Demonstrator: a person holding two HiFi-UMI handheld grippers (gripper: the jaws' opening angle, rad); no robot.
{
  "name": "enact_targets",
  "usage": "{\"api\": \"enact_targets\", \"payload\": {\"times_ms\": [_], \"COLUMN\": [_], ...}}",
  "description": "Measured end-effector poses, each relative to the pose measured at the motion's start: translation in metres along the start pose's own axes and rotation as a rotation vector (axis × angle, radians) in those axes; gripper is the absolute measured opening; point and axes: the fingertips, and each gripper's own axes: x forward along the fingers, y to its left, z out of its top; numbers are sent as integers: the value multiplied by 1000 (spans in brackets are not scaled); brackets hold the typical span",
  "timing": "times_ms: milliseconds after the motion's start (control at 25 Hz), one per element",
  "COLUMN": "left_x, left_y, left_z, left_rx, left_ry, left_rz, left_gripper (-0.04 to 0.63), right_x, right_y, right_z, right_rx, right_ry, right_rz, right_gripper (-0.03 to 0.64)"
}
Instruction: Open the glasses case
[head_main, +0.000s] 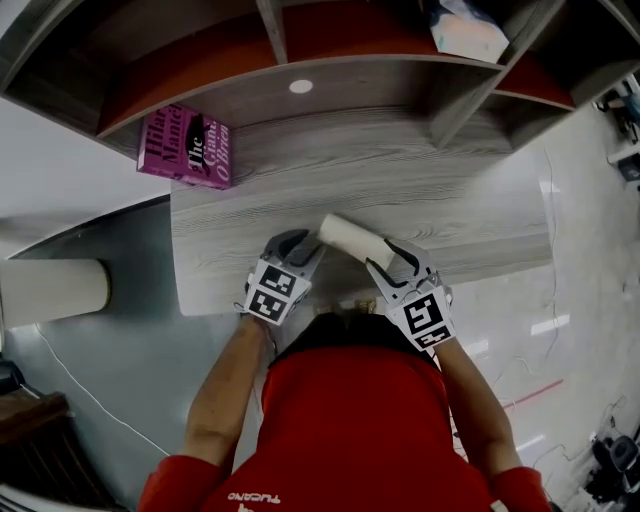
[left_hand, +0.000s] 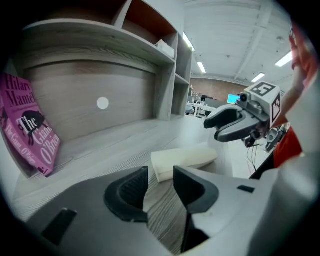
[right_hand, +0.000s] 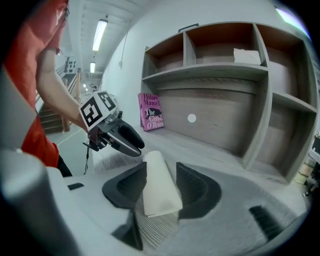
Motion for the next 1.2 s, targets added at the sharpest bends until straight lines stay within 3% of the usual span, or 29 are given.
{"api": "enact_targets", "payload": {"times_ms": [320,600,840,1200], "left_x": [18,26,29,29], "left_y": [-4,-4,-7,-8], "left_z": [-16,-16,-17,-17], "left_rx": [37,49,52,50], "left_ry": [118,154,168,171], "left_rz": [-68,-97,-135,-158], "left_gripper": [152,153,135,118], "right_x": [14,22,28,29], "right_y": [3,7,6,2], "right_z": [-30,-54,-70,-68], "right_rx": [-49,-114,-153,-142], "right_ry": [143,259,333,329], "right_rz": [54,106,119,145], "right_gripper": [306,344,337,300]}}
